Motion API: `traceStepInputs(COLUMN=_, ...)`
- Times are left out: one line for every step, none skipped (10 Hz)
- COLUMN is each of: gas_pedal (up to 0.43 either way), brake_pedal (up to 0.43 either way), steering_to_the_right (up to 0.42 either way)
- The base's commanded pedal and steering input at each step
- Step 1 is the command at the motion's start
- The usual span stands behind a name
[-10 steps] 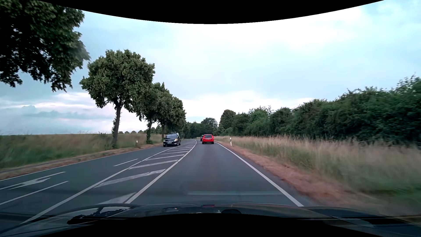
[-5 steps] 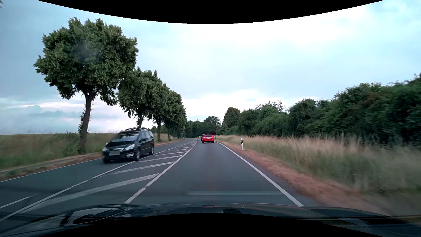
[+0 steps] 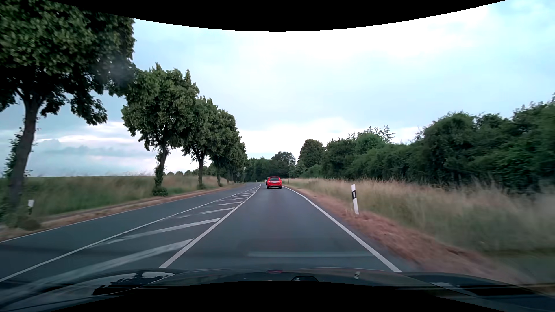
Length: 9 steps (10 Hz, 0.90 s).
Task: Follow the waypoints while adhering to traffic rules and regulations
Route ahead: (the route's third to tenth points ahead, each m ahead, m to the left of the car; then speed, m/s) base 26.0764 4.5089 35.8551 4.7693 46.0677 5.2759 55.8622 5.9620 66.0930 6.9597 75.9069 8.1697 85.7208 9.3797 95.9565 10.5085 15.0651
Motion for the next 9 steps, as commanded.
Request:
traceStepInputs(gas_pedal=0.24, brake_pedal=0.0, steering_to_the_right=-0.012)
traceStepInputs(gas_pedal=0.228, brake_pedal=0.0, steering_to_the_right=-0.011)
traceStepInputs(gas_pedal=0.228, brake_pedal=0.0, steering_to_the_right=-0.011)
traceStepInputs(gas_pedal=0.228, brake_pedal=0.0, steering_to_the_right=-0.011)
traceStepInputs(gas_pedal=0.228, brake_pedal=0.0, steering_to_the_right=-0.011)
traceStepInputs(gas_pedal=0.228, brake_pedal=0.0, steering_to_the_right=-0.011)
traceStepInputs(gas_pedal=0.228, brake_pedal=0.0, steering_to_the_right=-0.011)
traceStepInputs(gas_pedal=0.228, brake_pedal=0.0, steering_to_the_right=-0.011)
traceStepInputs(gas_pedal=0.228, brake_pedal=0.0, steering_to_the_right=-0.011)
